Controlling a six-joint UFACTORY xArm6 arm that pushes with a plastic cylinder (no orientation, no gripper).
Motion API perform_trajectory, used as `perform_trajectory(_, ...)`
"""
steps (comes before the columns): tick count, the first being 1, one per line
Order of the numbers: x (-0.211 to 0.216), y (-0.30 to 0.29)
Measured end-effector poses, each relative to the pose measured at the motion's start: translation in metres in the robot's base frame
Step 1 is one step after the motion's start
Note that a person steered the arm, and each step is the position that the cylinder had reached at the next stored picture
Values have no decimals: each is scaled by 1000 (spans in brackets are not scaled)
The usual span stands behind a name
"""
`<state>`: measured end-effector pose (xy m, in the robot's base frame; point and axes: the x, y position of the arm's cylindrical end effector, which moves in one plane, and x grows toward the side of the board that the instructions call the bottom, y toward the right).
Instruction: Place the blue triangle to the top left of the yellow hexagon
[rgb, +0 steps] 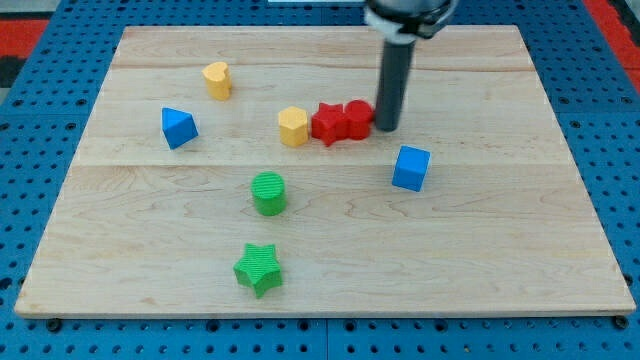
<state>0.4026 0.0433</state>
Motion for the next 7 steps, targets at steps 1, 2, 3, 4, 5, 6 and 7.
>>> perform_trajectory(1, 9, -70)
perform_trajectory(2, 8, -61)
perform_trajectory(3, 14, -33)
perform_trajectory(4, 34, -116)
perform_trajectory(5, 30, -271)
perform_trajectory(6, 34, -324)
perform_trajectory(7, 2, -238)
